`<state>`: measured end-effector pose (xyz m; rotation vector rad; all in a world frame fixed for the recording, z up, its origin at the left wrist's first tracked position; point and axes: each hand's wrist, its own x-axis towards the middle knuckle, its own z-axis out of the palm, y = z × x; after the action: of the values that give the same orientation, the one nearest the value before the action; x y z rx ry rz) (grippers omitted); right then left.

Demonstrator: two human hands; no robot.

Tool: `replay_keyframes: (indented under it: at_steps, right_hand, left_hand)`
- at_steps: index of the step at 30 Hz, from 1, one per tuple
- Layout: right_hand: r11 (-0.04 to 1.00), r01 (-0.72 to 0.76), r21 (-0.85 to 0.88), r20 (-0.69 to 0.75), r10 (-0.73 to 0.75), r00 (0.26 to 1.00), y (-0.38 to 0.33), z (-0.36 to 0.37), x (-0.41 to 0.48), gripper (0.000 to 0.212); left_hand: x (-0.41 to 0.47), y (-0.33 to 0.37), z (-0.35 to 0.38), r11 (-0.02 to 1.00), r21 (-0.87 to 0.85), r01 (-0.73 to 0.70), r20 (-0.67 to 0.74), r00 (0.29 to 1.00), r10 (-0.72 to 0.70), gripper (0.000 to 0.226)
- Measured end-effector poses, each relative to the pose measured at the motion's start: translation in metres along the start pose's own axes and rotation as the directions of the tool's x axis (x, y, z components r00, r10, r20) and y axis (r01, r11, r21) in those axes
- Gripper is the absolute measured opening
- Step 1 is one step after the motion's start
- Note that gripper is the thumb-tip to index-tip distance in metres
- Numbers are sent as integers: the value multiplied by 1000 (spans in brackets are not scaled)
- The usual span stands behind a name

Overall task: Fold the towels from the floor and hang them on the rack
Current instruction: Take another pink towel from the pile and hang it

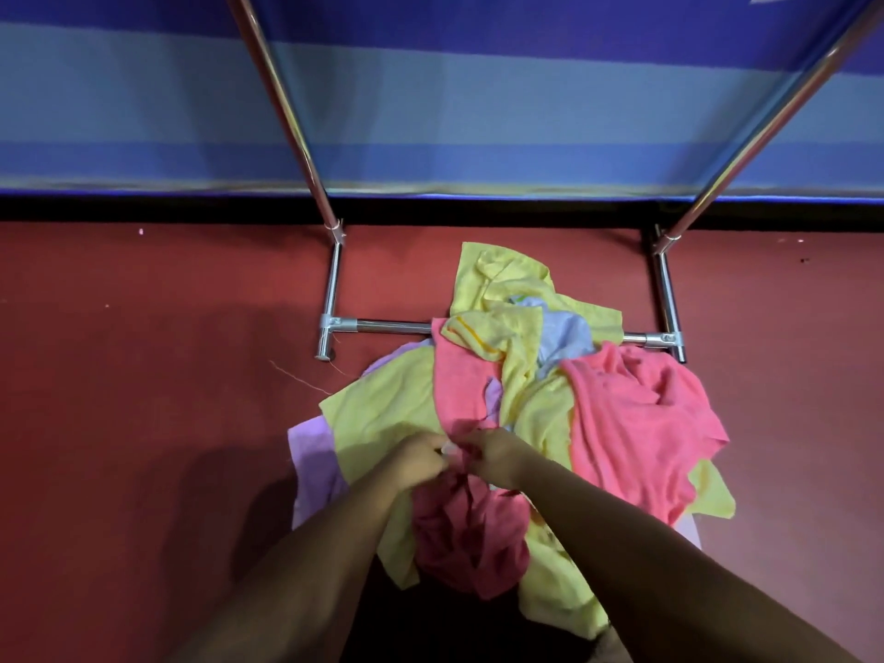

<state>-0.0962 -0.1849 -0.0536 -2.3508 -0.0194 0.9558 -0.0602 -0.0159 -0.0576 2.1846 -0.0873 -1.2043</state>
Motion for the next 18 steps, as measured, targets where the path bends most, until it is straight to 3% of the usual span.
replay_keyframes:
  at_steps: [2, 4, 6, 10, 12, 15, 18]
  right_hand:
    - [998, -11, 69, -2, 11, 1000, -2, -9, -3, 51]
    - [983, -59, 176, -56, 70, 996, -12, -31, -10, 25]
    - [944, -50, 326, -113, 91, 989, -19, -58, -13, 37]
    - [869, -16, 494, -179, 119, 977, -50, -112, -43, 31]
    - [882, 55, 469, -219, 56, 974, -69, -136, -65, 35]
    - [915, 100, 390, -216, -15, 976, -92, -166, -107, 23]
    - [979, 78, 186, -181, -44, 982, -103, -185, -156, 16]
  left_hand:
    - [2, 11, -13, 985, -171, 8, -28, 1000, -13, 15]
    - [-4, 28, -33, 964, -267, 0, -47, 999, -13, 15]
    - [-17, 44, -58, 934, -353, -49, -81, 996, 21, 11]
    - [-55, 90, -103, 884, -435, -172, -164, 980, 110, 8]
    - [-81, 119, -120, 868, -424, -258, -177, 964, 200, 18]
    - [-131, 156, -142, 847, -369, -382, -220, 921, 320, 20]
    - [-182, 179, -166, 839, -283, -464, -285, 876, 389, 21]
